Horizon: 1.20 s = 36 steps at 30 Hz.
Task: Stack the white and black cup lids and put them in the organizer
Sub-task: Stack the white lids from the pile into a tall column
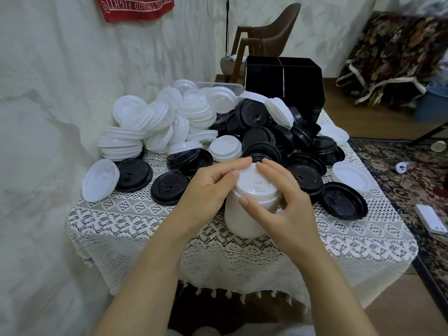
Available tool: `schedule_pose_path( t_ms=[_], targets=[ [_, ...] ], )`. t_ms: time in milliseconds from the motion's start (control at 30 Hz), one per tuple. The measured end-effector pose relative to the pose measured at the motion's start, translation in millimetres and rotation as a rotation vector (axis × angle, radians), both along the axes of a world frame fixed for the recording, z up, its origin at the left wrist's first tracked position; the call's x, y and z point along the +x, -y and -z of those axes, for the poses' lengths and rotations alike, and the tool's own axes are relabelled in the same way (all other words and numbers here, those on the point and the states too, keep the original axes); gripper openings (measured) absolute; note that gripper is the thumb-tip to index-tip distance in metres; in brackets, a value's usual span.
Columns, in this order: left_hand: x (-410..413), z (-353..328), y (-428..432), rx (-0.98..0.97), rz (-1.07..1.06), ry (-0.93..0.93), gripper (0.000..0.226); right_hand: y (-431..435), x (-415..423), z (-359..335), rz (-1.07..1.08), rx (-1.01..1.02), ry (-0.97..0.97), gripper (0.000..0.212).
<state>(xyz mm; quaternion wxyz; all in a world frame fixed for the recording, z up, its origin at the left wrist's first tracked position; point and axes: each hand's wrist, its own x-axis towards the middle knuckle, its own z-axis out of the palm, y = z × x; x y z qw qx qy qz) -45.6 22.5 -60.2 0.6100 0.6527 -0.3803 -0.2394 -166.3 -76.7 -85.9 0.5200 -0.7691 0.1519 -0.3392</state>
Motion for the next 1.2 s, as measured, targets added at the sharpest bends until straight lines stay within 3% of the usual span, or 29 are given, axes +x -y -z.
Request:
schedule_pose_path(
  t_ms=[533, 667, 767, 833, 967, 1100, 1200],
  targets=[
    [3, 9, 2, -0.055, 0.017, 0.002, 0.032, -7, 9, 14, 0.072, -0.023, 0.121, 0.05],
    [-3, 12, 6, -0.114, -0.082, 0.052, 0.029, -7, 9, 13, 0.067, -0.022, 0.125, 0.048],
    [8, 11, 8, -0.145, -0.289, 0.15, 0.026, -6, 8, 14, 0.073, -0.016, 0.098, 0.048],
    [25, 9, 6, -0.074, -0.445, 0.319, 0.03, -6, 8, 14, 0.065, -0.006, 0.082, 0.048],
    [59, 13, 4, 0.296, -0.557, 0.656, 0.043, -6, 8, 12, 0.061, 0.005, 0.069, 0.048],
    [79, 22, 8, 0.548, -0.484, 0.746, 0.056, -7, 8, 11, 0.057, 0.001, 0.058, 0.047],
    [83, 22, 10, 0.596, -0.489, 0.726, 0.054, -7, 7, 11, 0.057, -0.001, 0.052, 0.048]
  ],
)
